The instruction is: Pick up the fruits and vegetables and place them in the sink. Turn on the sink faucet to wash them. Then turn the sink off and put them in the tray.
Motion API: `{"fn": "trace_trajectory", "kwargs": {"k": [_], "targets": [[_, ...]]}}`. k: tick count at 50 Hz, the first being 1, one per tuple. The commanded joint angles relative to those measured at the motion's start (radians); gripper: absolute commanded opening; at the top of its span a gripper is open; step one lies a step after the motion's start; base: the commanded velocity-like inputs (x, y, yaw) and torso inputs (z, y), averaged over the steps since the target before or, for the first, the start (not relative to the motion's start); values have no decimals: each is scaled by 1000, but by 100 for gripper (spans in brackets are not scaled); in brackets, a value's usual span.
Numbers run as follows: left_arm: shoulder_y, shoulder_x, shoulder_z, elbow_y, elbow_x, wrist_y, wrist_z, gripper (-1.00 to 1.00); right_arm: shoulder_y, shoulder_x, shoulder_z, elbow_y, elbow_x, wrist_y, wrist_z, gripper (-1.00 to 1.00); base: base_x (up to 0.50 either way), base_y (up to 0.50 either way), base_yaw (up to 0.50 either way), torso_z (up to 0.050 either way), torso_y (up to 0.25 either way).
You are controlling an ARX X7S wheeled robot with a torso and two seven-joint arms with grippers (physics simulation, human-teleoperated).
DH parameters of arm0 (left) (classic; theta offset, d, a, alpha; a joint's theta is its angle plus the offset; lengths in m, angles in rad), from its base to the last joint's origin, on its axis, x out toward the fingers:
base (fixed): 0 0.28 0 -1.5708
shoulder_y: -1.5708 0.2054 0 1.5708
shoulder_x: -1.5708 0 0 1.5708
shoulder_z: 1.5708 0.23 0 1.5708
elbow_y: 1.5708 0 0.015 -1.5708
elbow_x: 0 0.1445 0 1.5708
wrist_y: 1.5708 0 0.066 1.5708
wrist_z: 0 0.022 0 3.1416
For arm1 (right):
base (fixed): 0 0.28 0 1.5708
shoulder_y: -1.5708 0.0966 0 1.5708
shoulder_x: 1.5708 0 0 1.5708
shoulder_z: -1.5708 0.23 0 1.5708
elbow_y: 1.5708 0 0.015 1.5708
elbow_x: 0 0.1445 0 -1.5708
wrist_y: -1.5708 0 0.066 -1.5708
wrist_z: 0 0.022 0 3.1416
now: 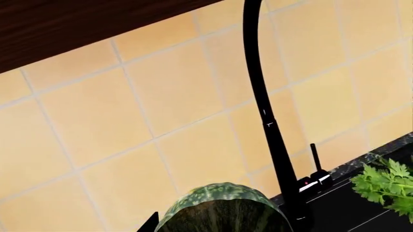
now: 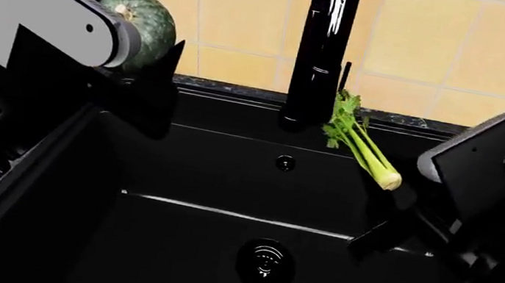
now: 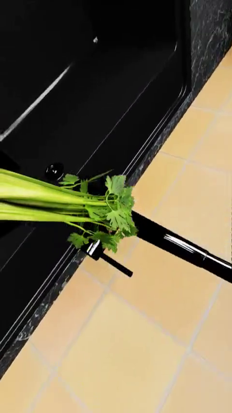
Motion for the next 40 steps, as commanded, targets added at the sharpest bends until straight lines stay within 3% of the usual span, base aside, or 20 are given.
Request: {"fn": "trace_trajectory", "kwargs": {"k": [1,9,24,40], "targets": [[12,-3,-3,4,7,18,-4,-100,-34,74,-176,-26,-238,-175,-257,-100,0,0,0,0,0],[21,-4,2,2,22,27,6,-100,-91,115,-246,-31,-333,-308,-378,-100,0,0,0,0,1],[37,-1,19,5,49,38,19,-100,-89,83,-418,38,-501,-334,-465,-100,0,0,0,1,1],[46,5,42,-1,79,45,35,-100,96,-86,-502,111,-443,-4,-464,-100,0,0,0,0,1]]}}
